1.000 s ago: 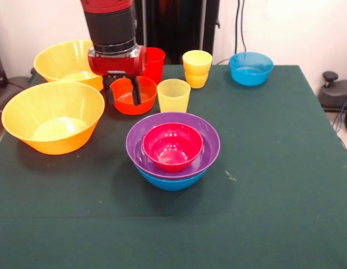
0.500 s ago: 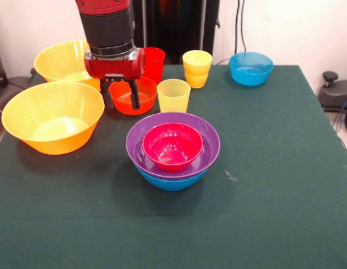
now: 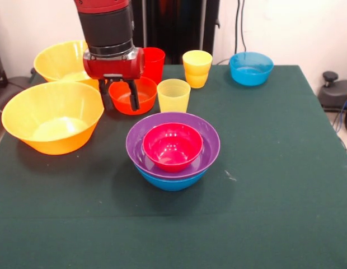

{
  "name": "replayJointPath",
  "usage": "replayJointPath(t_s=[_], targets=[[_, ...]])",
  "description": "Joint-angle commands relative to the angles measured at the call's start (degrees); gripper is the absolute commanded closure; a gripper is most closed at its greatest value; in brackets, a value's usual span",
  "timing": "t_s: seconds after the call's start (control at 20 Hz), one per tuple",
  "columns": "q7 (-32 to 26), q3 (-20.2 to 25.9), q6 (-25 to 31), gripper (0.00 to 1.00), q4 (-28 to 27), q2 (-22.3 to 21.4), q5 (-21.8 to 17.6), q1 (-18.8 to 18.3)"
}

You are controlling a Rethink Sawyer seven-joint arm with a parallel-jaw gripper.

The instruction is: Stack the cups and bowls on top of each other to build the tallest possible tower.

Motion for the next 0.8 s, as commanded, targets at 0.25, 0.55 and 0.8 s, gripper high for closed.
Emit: replayJointPath(t_s=[0.25,0.55,0.8], targets=[[-15.71,3.88,8.82,0.0,-2.45,-0.5,-1.6,-2.11],[-15.15,4.76,10.47,0.0,-4.41,-0.01,-1.64,-2.61],[-13.96,3.81,7.7,0.0,-4.57,1.36,-4.49,-2.4]])
